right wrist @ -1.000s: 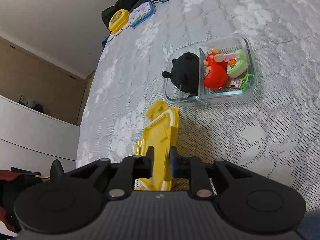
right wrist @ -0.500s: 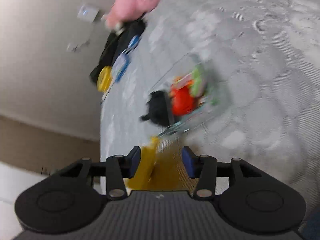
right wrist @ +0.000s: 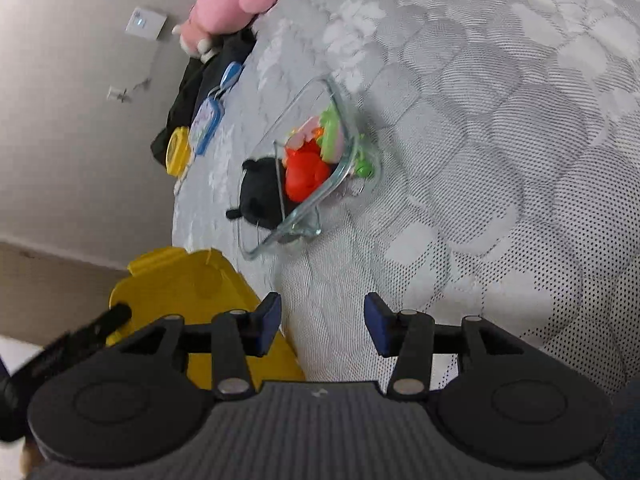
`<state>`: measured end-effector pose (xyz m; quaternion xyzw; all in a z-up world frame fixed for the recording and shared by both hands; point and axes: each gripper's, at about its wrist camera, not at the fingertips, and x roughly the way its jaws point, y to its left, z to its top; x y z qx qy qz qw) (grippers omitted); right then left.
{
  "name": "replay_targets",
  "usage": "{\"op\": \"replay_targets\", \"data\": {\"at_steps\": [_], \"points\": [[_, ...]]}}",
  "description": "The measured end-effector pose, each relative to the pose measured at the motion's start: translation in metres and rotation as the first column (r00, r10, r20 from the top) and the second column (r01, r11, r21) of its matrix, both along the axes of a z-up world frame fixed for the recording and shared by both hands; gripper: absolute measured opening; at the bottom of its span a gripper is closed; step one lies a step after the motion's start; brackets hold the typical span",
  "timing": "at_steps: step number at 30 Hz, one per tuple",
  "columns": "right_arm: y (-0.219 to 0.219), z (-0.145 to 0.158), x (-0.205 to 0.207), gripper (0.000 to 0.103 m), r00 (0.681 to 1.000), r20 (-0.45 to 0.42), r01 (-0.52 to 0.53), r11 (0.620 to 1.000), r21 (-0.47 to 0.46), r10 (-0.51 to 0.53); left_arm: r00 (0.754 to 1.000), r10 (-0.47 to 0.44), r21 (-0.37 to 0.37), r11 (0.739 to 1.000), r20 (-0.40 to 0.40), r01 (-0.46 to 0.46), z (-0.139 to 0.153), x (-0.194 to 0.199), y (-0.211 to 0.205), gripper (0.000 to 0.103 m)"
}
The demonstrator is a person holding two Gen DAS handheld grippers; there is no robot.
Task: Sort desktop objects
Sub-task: 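Grasp the yellow lid with the left gripper while the right gripper releases it, then carry the yellow lid with the left gripper over the glass container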
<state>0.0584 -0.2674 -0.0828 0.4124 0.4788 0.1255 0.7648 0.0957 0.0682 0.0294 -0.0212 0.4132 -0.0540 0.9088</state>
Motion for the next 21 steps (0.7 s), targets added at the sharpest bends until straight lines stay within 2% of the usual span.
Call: {"op": "replay_targets", "data": {"at_steps": [1,5,7,10,12,13,16,19,21], "points": [[0.004,0.001,-0.001,0.060,1.000,0.000,-0.013,1.000,-0.001,0.013,0.999,0.034,-0.021,0.999,-0.008,-0.034,-0.002,0.001,0.012,0.024],[0.019,0.002,-0.002,0.061,0.998,-0.007,-0.061,0.998,-0.008,0.061,0.987,0.152,-0.121,0.980,-0.057,-0.158,-0.014,0.006,0.059,0.026],[0.030,0.000,-0.002,0.061,0.996,-0.019,-0.089,0.996,-0.010,0.089,0.975,0.209,-0.145,0.965,-0.079,-0.219,-0.024,0.004,0.076,0.033],[0.049,-0.005,-0.003,0.061,0.990,-0.046,-0.131,0.991,0.017,0.131,0.931,0.334,-0.198,0.912,-0.147,-0.359,-0.046,-0.002,0.104,0.049],[0.062,-0.011,-0.005,0.061,0.986,-0.082,-0.141,0.989,0.048,0.144,0.900,0.398,-0.233,0.871,-0.179,-0.432,-0.061,-0.010,0.117,0.054],[0.069,-0.014,-0.006,0.065,0.983,-0.111,-0.140,0.988,0.064,0.147,0.882,0.428,-0.250,0.848,-0.196,-0.467,-0.069,-0.014,0.124,0.054],[0.092,-0.025,-0.011,0.068,0.967,-0.206,-0.135,0.986,0.098,0.152,0.870,0.438,-0.259,0.834,-0.229,-0.488,-0.090,-0.022,0.135,0.056],[0.113,-0.034,-0.016,0.068,0.950,-0.270,-0.121,0.984,0.134,0.154,0.853,0.431,-0.332,0.791,-0.296,-0.515,-0.102,-0.024,0.149,0.058],[0.126,-0.040,-0.020,0.068,0.937,-0.319,-0.087,0.981,0.175,0.140,0.847,0.429,-0.344,0.780,-0.314,-0.523,-0.106,-0.022,0.153,0.060]]}}
